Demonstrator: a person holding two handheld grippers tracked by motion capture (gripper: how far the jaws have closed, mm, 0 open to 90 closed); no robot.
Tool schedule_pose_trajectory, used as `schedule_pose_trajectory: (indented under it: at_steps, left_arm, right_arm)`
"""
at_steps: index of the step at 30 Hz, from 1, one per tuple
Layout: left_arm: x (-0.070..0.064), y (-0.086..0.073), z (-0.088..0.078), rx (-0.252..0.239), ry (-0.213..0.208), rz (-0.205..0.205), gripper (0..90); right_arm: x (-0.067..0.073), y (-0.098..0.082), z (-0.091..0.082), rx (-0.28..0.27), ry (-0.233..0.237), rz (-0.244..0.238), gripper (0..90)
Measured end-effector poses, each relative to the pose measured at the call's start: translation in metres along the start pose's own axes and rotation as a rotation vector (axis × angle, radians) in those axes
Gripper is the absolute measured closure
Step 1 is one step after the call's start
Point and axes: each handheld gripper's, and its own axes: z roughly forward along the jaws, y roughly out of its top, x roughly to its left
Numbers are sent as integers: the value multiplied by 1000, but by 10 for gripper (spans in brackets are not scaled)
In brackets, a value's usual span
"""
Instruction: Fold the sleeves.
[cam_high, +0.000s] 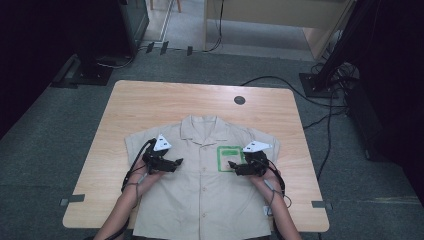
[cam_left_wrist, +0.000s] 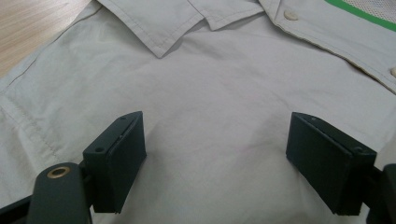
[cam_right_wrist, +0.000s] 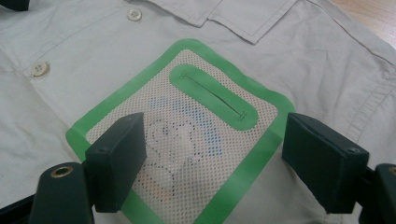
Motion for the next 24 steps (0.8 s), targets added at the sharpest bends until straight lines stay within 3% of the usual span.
schedule_pose_trajectory:
  at_steps: [24]
  left_arm:
    - [0, 0, 0, 0, 0, 1, 199]
  right_arm:
    - [-7, -3, -3, -9, -5, 17, 213]
